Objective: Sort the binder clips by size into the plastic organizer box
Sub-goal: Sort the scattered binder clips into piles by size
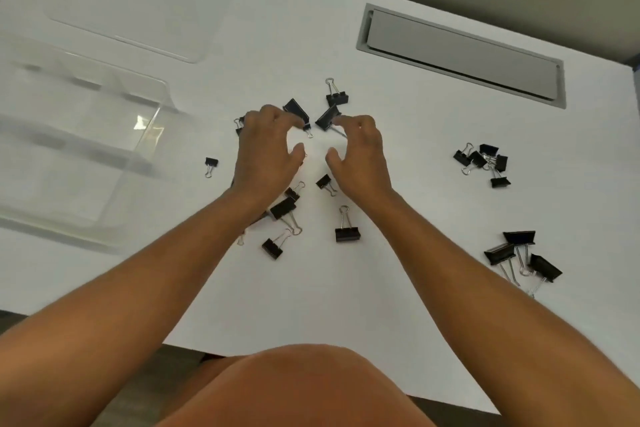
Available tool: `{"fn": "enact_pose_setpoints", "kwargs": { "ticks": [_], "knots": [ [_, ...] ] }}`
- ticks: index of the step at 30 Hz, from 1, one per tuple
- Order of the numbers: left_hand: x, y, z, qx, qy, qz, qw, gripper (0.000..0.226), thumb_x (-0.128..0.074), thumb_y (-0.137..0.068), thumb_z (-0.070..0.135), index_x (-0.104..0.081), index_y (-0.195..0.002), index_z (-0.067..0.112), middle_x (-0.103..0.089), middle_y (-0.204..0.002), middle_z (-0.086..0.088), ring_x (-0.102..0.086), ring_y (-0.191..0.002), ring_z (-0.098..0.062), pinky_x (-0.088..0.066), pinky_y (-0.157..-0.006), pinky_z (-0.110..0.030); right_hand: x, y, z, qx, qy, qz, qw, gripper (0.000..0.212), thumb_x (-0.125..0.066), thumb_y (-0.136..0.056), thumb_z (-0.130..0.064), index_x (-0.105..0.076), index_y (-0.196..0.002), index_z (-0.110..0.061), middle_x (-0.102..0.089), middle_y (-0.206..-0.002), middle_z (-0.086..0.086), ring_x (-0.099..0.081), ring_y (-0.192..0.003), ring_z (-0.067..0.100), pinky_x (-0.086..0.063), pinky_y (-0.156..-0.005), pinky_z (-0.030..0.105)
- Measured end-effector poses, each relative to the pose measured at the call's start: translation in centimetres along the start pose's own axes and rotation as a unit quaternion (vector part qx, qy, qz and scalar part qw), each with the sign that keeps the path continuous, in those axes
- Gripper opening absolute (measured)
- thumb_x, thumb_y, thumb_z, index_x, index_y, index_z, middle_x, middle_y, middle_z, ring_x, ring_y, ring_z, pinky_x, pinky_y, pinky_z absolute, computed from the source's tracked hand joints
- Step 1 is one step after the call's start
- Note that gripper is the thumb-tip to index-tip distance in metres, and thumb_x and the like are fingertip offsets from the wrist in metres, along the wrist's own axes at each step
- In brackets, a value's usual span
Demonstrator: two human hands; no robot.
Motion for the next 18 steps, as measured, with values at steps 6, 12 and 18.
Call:
{"fn": "enact_pose_setpoints", "kwargs": {
  "ticks": [6,12,18],
  "knots": [
    [-3.2,-6.9,-1.5,-0.036,-0.159,-0.112,0.980,0.069,-0.069,-0.095,0.046,-0.044,-0.154,0.024,-0.046,-0.153,-0.013,-0.042,-0.136,-0.038,-0.035,-0.107,-0.051,-2.9,-4.9,0.4,-0.032,0.121,-0.041,0.991,0.061,-0.062,-0.098,-0.021,-0.044,-0.157,-0.024,-0.034,-0.162,0.011,-0.038,-0.140,0.034,-0.046,-0.104,0.040],
    [-3.4,-7.2,-2.9,-0.081,-0.115,-0.080,0.987,0.043,-0.068,-0.098,0.038,-0.064,-0.137,0.021,-0.061,-0.132,-0.009,-0.055,-0.121,-0.034,-0.036,-0.101,-0.046,-3.4,-4.6,0.5,-0.030,0.101,0.014,0.994,0.035,-0.066,-0.099,-0.020,-0.064,-0.134,-0.016,-0.057,-0.135,0.009,-0.052,-0.118,0.031,-0.052,-0.095,0.045],
    [0.7,-4.3,-1.9,-0.079,0.069,0.055,0.993,0.035,-0.066,-0.098,0.032,-0.064,-0.131,0.018,-0.060,-0.131,-0.001,-0.058,-0.118,-0.023,-0.044,-0.102,-0.037,0.0,-1.0,0.1,-0.122,-0.162,0.137,0.969,0.027,-0.066,-0.096,-0.021,-0.066,-0.123,-0.025,-0.060,-0.123,-0.003,-0.065,-0.103,0.009,-0.055,-0.088,0.028]
  ]
}}
Point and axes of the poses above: each hand's wrist, its own y-axis away from the middle knuckle, its own x-axis out of the back of the hand, z = x × y, the point moved 6 cm from there along -y, towards the middle knuckle
